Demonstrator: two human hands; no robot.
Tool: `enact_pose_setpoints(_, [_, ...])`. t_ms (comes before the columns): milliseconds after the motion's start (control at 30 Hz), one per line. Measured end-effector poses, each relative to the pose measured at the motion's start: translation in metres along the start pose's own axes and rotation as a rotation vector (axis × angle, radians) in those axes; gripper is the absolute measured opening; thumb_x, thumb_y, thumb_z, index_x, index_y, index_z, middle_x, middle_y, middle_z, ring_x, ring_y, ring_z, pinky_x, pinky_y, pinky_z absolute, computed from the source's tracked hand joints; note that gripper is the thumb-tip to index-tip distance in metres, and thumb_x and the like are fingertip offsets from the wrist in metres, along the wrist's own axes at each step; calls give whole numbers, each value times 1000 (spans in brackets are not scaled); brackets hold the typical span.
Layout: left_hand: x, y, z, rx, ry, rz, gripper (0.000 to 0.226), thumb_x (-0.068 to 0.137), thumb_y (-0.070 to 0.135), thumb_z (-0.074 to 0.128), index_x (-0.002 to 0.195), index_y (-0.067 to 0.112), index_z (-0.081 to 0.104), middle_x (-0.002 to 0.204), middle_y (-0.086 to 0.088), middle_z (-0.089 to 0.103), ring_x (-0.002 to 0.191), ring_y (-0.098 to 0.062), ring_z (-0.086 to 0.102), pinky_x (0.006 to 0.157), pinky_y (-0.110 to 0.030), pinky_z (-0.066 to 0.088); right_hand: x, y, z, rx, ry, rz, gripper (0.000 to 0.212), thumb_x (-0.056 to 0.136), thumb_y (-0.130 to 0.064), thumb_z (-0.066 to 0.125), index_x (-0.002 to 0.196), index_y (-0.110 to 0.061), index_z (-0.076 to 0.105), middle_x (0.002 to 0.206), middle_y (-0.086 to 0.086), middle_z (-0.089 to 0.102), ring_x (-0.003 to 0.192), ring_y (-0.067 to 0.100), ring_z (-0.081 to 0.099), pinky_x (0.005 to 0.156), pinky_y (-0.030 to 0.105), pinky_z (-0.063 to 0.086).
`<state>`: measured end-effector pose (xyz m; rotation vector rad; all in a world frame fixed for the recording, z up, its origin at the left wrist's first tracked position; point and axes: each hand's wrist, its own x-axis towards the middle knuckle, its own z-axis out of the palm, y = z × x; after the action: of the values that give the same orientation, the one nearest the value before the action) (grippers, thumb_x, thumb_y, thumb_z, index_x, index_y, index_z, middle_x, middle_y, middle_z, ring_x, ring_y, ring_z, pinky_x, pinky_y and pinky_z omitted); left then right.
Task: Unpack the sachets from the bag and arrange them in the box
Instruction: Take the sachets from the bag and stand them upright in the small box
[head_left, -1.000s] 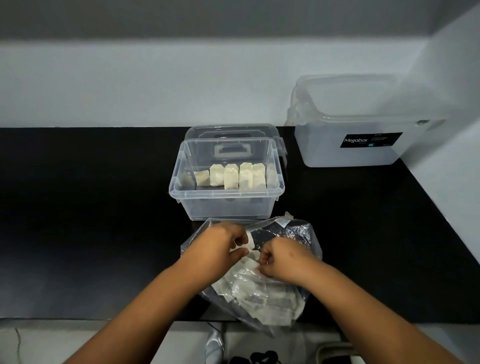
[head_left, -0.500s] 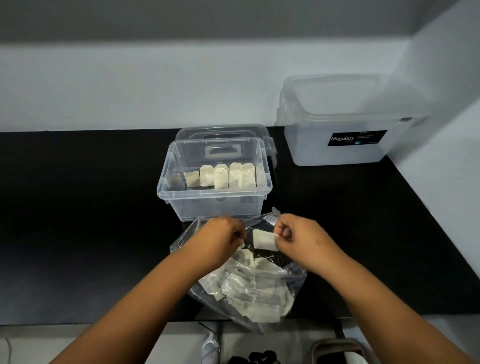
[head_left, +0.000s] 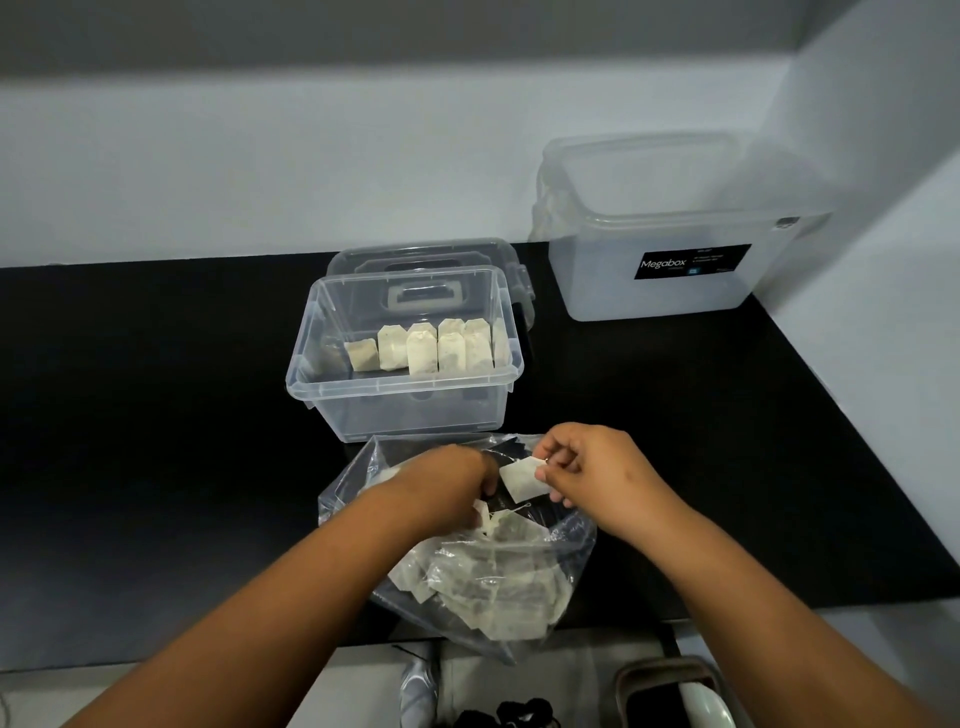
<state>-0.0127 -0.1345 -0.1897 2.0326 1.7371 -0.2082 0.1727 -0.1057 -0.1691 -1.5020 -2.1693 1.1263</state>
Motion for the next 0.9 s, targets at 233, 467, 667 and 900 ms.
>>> enact_pose_setpoints(233, [-7, -6, -7, -113, 29, 16, 10, 83, 17, 63, 89, 25, 66, 90, 8, 62, 80, -11, 54, 68, -22, 41, 2, -4, -8, -15, 11, -19, 4, 87, -17, 69, 90, -19, 71, 69, -1, 69, 63, 6, 67, 64, 20, 55])
enact_pose_setpoints(467, [-25, -22, -23, -370, 107, 55, 4, 86, 25, 68, 87, 25, 64, 88, 9, 67, 83, -10, 63, 80, -34, 54, 3, -17, -22, 161, -33, -22, 6, 87, -12, 68, 86, -17, 69, 76, 9, 71, 70, 19, 71, 61, 21, 56])
enact_pose_setpoints(667, [-46, -30, -54, -564, 239, 56, 6, 84, 25, 72, 86, 24, 67, 79, 4, 70, 74, -11, 66, 70, -26, 54, 9, -36, -37, 359, -50, -52, 7, 84, -3, 69, 88, -9, 71, 78, 13, 71, 66, 18, 68, 60, 22, 56])
enact_pose_setpoints(900, [-64, -56, -109, -676, 428, 28, 8, 81, 18, 74, 86, 17, 68, 77, -1, 72, 69, -9, 67, 71, -24, 56, 38, -67, -55, 475, -67, -121, 12, 82, 4, 69, 91, -4, 69, 77, 14, 71, 62, 13, 68, 56, 18, 55])
